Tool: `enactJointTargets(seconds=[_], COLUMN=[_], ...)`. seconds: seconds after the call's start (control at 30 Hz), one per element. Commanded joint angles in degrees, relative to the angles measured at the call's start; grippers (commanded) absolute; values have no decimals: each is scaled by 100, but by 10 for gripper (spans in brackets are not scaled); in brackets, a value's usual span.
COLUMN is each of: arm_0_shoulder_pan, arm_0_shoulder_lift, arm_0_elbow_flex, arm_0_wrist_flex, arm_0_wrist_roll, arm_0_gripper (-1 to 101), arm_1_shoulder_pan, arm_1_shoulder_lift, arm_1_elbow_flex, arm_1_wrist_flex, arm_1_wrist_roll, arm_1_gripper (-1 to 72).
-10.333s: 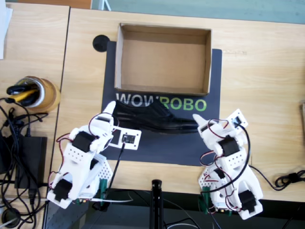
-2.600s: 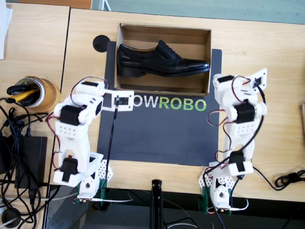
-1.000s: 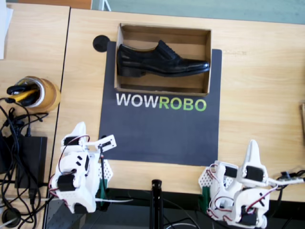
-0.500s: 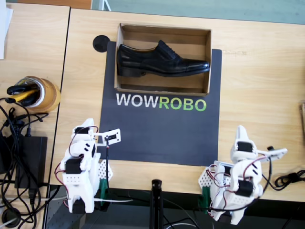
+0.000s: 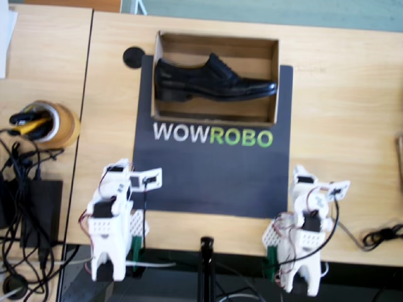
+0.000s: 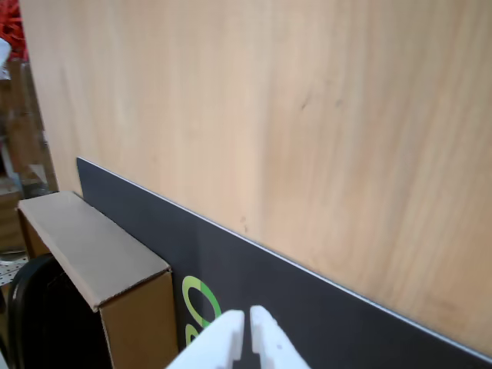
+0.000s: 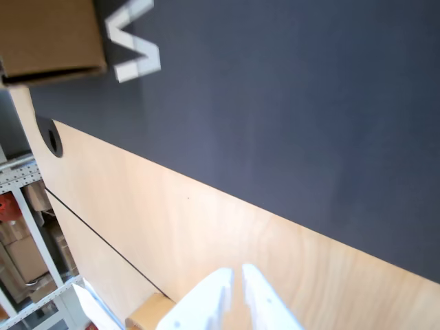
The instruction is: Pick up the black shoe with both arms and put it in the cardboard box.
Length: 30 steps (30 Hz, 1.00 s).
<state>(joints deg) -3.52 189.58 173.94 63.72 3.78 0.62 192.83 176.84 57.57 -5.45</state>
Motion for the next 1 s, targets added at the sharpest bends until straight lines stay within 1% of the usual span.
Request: enactJointTargets(seconds=[0.0,0.97], arm_0_shoulder_pan=[-79,-211], arm_0_shoulder_lift=[105,105], arm_0_elbow_flex=[44,44], arm_0_wrist_flex=[-70,-70], arm_0_wrist_roll=[53,-53], arm_0_gripper=[-1,1], arm_1_shoulder_pan=[-149,-123], arm_1_shoulder_lift=[255,255], arm_1_elbow_flex=[220,237], arm_1_wrist_flex=[-158,-185], arm_1_wrist_roll=[35,70], arm_1_gripper=[-1,5])
